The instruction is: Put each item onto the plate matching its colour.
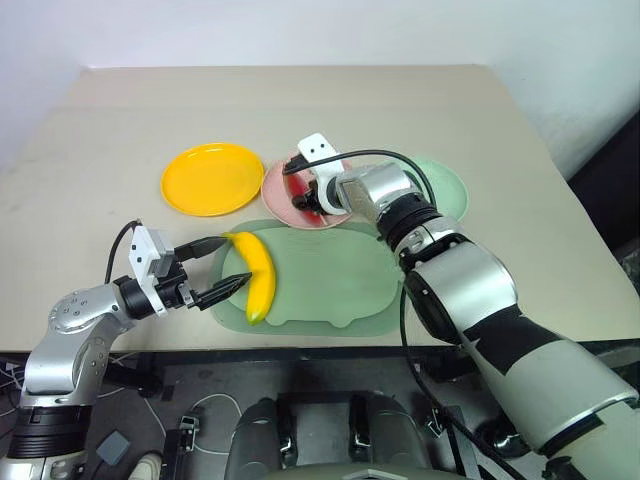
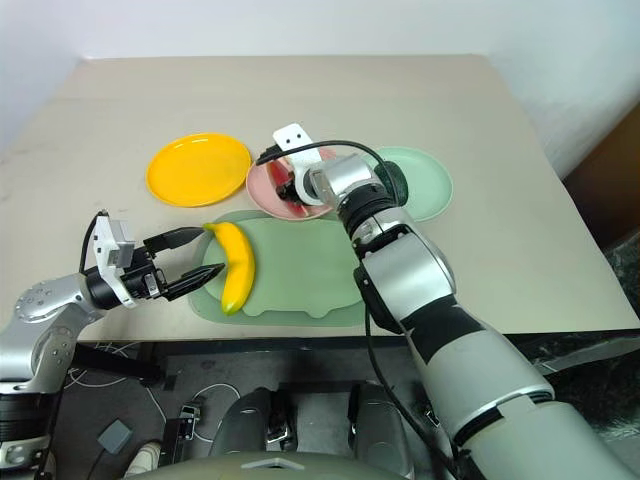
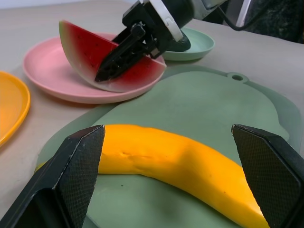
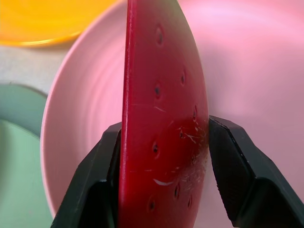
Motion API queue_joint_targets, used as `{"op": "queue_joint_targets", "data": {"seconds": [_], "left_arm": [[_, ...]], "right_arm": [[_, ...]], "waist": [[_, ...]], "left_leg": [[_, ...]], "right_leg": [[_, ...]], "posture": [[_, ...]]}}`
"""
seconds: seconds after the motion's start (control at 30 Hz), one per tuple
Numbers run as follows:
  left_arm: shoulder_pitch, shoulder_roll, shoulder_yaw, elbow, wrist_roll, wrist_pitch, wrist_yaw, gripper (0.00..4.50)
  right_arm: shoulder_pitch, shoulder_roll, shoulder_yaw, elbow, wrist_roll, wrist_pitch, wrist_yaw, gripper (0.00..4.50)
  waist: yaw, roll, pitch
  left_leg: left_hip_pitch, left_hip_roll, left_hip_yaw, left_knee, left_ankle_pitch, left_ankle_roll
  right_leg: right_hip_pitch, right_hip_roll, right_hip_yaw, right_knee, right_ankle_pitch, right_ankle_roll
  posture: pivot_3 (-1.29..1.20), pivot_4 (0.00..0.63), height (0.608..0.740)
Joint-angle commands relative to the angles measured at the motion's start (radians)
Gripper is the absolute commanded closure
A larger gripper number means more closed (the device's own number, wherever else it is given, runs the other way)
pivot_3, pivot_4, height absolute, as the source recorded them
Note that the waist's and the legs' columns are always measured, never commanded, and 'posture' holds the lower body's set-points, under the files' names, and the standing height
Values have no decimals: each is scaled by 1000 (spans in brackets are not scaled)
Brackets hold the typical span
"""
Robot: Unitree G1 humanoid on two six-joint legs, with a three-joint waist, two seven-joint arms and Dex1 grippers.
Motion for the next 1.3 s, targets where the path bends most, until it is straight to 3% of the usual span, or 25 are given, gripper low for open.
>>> {"op": "queue_joint_targets", "data": {"seconds": [0.03,0.17,0.37,0.53,0.83,0.93,1.03,1.3], "left_arm": [[5,3,29,-41,-7,-15,9,0],[10,3,29,-42,-7,-18,13,0],[3,-2,27,-31,-7,-25,17,0],[-1,-6,29,-30,-14,-22,18,0],[-8,-78,42,-59,12,-59,138,0],[-2,-95,47,-80,16,-65,174,0],[9,-109,50,-103,24,-69,206,0],[53,-194,33,-194,62,-78,345,0]], "right_arm": [[-32,8,-38,14,-28,-27,-2,1282],[-48,3,-79,11,-37,-39,-15,17],[-78,-16,-124,-37,-48,-67,-21,17],[-48,-62,-136,-235,-18,16,79,17],[389,-241,-113,-1122,103,167,284,17],[539,-242,-196,-1327,193,64,296,17],[707,-255,-209,-1495,240,-69,350,17],[1013,-313,-152,-1722,332,-19,360,17]], "waist": [[0,0,0],[-1,0,0],[-1,0,0],[0,0,0],[7,-1,-1],[3,-1,-1],[3,-1,-1],[5,-2,-1]], "left_leg": [[0,0,0,0,0,0],[0,0,0,0,0,0],[0,0,0,0,0,0],[-1,0,0,0,0,0],[-1,0,-4,1,0,0],[-1,0,-4,1,0,0],[2,0,-3,0,0,-1],[8,0,-4,0,0,0]], "right_leg": [[0,0,0,0,0,0],[0,0,0,0,0,0],[0,0,0,0,0,0],[-1,0,0,0,0,0],[0,0,0,1,0,0],[0,0,0,1,0,0],[1,1,1,1,0,0],[8,0,1,-1,0,0]], "posture": [[0,150,695],[0,150,695],[0,150,695],[0,150,695],[0,150,695],[0,150,695],[0,150,695],[0,150,695]]}}
